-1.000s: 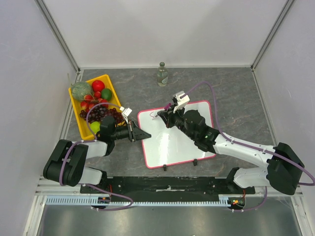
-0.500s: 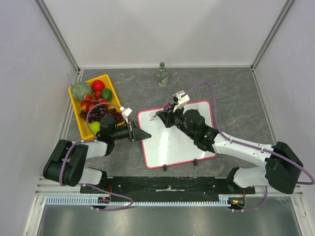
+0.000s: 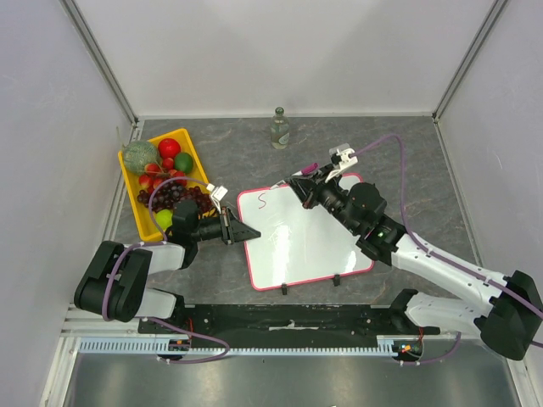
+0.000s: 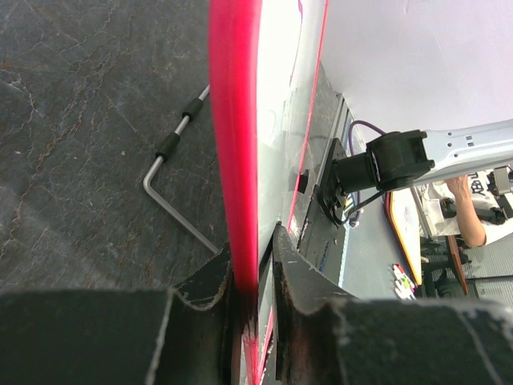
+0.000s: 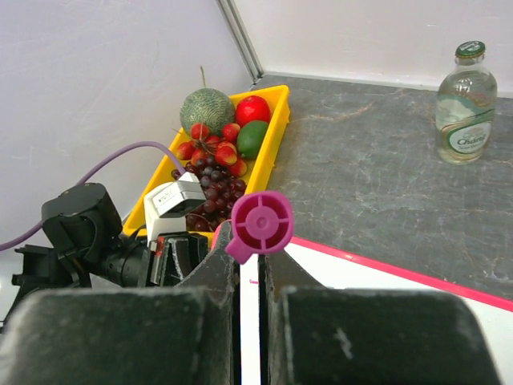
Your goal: Write a sentence on the whiteboard
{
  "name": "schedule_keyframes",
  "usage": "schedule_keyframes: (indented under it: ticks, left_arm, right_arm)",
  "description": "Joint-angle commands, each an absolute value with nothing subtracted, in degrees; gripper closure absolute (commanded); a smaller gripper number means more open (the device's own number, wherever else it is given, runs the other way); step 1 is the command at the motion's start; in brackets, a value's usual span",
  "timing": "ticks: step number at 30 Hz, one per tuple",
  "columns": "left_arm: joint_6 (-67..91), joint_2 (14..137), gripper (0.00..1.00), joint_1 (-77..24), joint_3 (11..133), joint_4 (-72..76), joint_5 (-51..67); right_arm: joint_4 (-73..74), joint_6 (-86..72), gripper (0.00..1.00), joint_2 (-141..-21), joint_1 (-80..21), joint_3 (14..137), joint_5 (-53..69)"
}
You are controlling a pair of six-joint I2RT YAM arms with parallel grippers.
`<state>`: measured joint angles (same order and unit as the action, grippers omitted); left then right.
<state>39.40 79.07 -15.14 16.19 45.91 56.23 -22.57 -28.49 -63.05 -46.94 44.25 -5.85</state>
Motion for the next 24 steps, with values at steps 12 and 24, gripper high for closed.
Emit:
schedule_keyframes:
  ticks: [12, 24]
  left_arm:
    - [32.69, 79.89, 0.98, -15.82, 15.47, 41.4, 53.7]
    - [32.7, 80.33, 0.98, -15.82, 15.64, 41.48, 53.96]
  right_arm:
    - [-20.74, -22.15, 1.0, -63.89, -46.14, 44.12, -7.38]
    - [-23.9, -21.62, 1.0, -70.75, -46.85, 47.2, -6.15]
